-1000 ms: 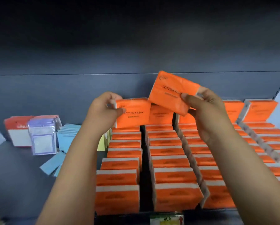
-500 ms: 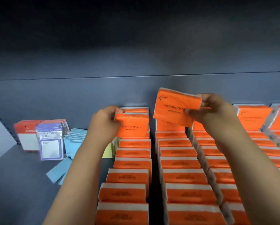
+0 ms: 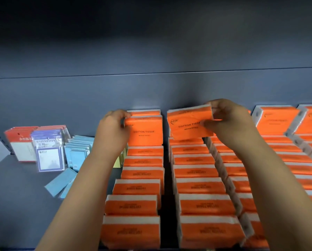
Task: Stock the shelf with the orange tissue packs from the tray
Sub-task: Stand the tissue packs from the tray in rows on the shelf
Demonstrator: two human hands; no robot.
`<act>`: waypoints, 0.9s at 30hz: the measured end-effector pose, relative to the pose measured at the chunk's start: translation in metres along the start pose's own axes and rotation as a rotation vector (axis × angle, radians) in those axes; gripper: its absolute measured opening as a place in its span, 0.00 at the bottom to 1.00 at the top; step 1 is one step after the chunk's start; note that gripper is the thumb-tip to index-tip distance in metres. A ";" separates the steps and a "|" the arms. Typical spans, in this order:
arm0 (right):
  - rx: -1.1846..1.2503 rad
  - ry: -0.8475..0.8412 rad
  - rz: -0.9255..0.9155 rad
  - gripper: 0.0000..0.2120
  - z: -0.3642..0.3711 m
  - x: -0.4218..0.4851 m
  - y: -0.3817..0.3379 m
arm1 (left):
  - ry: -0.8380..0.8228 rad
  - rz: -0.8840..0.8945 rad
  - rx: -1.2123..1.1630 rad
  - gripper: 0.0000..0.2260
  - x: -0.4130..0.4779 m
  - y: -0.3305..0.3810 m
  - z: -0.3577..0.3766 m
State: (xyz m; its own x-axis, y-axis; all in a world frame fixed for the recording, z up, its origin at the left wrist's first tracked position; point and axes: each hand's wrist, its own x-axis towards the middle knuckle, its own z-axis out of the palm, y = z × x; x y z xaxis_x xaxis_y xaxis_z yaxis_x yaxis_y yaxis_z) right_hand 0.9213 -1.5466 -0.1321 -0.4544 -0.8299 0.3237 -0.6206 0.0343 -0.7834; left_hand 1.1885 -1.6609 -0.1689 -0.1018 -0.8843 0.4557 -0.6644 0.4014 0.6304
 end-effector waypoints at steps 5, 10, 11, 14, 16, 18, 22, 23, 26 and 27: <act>-0.077 0.029 -0.002 0.21 0.007 0.006 0.010 | 0.005 0.022 0.027 0.16 -0.002 0.005 0.000; -0.119 0.028 0.043 0.16 0.013 0.008 0.018 | 0.017 0.073 0.080 0.13 -0.005 0.023 -0.001; -0.128 0.022 0.051 0.15 0.014 0.008 0.019 | 0.018 0.095 0.089 0.13 -0.007 0.027 0.000; -0.161 0.020 0.063 0.13 0.018 0.009 0.022 | 0.022 0.175 0.179 0.12 -0.010 0.039 0.006; -0.178 0.023 0.057 0.12 0.021 0.009 0.023 | 0.006 0.221 0.213 0.11 -0.012 0.050 0.012; -0.196 0.018 0.046 0.10 0.023 0.010 0.023 | -0.038 0.275 0.207 0.13 -0.016 0.065 0.018; -0.210 0.057 0.031 0.12 0.027 0.010 0.025 | -0.220 0.400 0.317 0.18 -0.031 0.090 0.034; -0.208 0.070 0.027 0.12 0.027 0.009 0.026 | -0.255 0.407 0.361 0.19 -0.033 0.093 0.038; -0.193 0.095 0.027 0.13 0.028 0.006 0.025 | -0.269 0.400 0.434 0.18 -0.035 0.096 0.044; -0.183 0.102 0.034 0.13 0.028 0.006 0.025 | -0.268 0.397 0.440 0.18 -0.035 0.098 0.044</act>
State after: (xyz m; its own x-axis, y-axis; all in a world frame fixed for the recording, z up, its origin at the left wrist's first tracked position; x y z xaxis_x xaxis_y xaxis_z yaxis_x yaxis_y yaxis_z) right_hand 0.9208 -1.5668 -0.1650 -0.5335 -0.7662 0.3582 -0.7056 0.1697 -0.6880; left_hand 1.0943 -1.6010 -0.1512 -0.5453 -0.7405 0.3927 -0.7736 0.6250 0.1044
